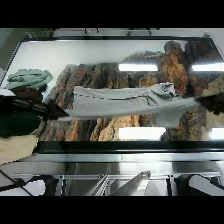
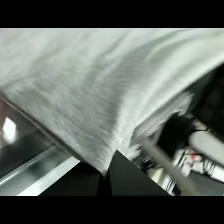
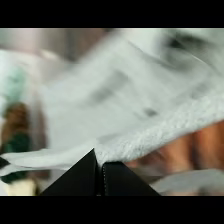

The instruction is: Fold the shirts.

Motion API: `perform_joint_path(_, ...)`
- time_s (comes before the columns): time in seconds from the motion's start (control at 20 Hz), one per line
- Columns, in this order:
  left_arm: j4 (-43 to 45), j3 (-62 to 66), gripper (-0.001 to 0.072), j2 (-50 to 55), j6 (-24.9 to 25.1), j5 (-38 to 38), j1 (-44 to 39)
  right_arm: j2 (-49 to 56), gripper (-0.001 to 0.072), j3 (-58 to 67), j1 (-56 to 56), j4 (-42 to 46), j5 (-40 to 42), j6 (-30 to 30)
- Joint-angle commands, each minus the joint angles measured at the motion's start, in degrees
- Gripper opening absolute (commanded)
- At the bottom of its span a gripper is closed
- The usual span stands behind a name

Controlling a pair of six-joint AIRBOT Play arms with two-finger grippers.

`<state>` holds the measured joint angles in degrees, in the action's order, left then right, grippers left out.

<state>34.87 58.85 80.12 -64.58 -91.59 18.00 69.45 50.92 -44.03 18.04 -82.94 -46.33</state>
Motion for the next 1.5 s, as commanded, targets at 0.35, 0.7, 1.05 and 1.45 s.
perform_joint_path(0.35, -45.0, 27.7, 0.0024, -27.0, 7.1, -11.1, 21.0, -41.5, 0.0020, 15.0, 0.0, -28.3, 18.9, 4.8)
perform_joint_path(0.7, -40.2, 23.0, 0.0024, -25.6, 7.0, -12.3, 29.6, -40.6, 0.0020, 17.5, 0.0, -13.7, 19.3, 2.6)
perform_joint_path(1.05, -16.6, 15.8, 0.0025, -3.7, 10.2, -5.6, 5.8, -23.6, 0.0020, 5.9, 17.3, -0.4, 21.1, 5.2)
perform_joint_path(1.45, -10.4, 32.8, 0.0015, 30.3, 2.9, 0.2, -3.3, 8.5, 0.0019, 3.1, 23.3, -0.3, 37.8, 9.9)
